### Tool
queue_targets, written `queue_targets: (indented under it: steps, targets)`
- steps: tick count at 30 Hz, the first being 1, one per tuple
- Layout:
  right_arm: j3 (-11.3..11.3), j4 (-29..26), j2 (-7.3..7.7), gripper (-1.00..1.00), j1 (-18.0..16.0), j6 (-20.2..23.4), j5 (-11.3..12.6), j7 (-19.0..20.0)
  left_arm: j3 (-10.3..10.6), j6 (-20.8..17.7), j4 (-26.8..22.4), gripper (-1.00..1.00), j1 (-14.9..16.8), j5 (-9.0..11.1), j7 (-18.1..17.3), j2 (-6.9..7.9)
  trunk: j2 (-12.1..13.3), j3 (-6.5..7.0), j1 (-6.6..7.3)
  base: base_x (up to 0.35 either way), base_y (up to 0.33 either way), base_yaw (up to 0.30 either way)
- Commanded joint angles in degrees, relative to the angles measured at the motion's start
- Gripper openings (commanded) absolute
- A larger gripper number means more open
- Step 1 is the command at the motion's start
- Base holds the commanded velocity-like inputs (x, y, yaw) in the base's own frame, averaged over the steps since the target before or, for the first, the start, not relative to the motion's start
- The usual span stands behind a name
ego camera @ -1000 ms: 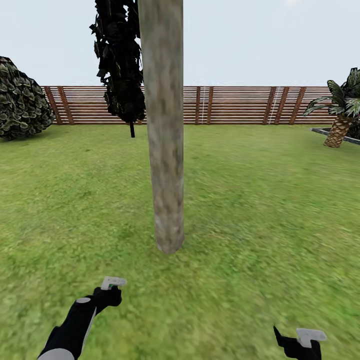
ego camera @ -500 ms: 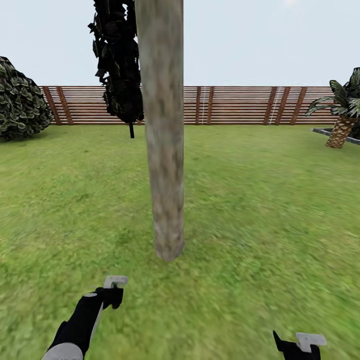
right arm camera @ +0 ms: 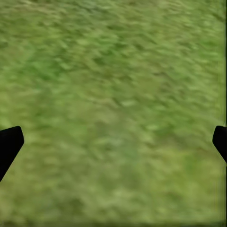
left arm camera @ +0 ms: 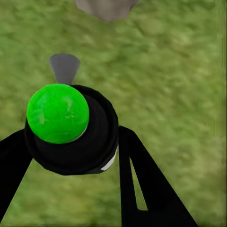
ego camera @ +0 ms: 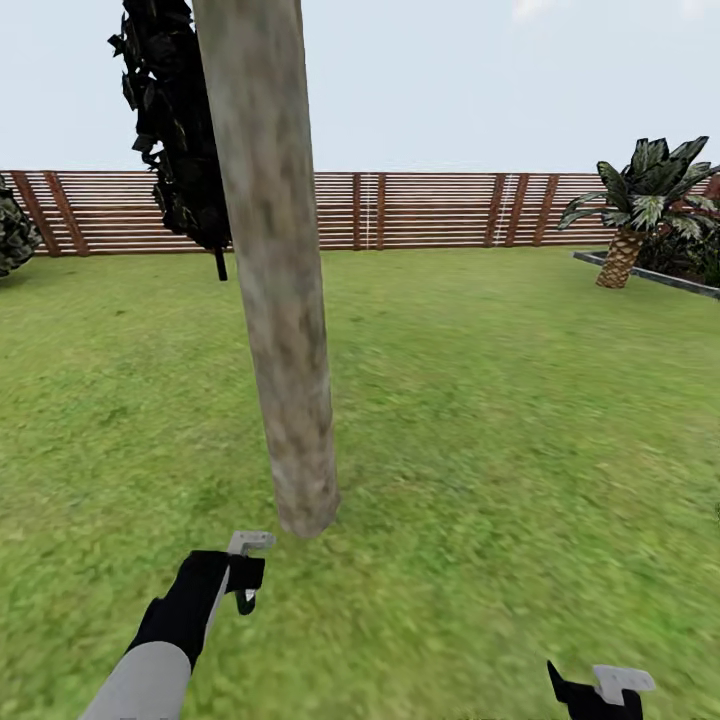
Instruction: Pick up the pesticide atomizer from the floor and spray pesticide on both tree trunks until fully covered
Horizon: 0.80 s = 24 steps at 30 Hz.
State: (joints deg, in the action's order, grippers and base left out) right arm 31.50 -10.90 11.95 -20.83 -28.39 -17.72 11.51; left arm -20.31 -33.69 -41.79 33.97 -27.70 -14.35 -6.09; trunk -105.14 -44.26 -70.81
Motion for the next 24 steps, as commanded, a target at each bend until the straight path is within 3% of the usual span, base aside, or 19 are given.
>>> queue_targets:
  steps: [1,7,15,24]
  targets:
    - [-0.08,0.01,-0.14,1.0,0.0,0.0,-0.03,0.15,1.52,-6.01,2.01,-1.0,0.94,-0.01,0.04,-0.39,0.0,0.0,0.0,0.0,0.0,0.0]
    - [-0.12,0.0,-0.17,1.0,0.0,0.0,-0.03,0.17,1.49,-5.97,5.77,-1.0,1.01,-0.26,0.11,-0.21,0.0,0.0,0.0,0.0,0.0,-0.008]
    - [-0.13,0.07,-0.18,1.0,-0.01,0.0,-0.03,0.18,1.5,-5.93,5.8,-1.0,1.0,-0.38,0.19,-0.12,0.0,0.0,0.0,0.0,0.0,-0.245]
    - [-0.2,0.09,-0.18,1.0,0.0,0.0,-0.17,0.17,1.85,-5.25,4.87,-1.0,1.02,-0.14,0.29,0.21,0.0,0.0,0.0,0.0,0.027,0.0]
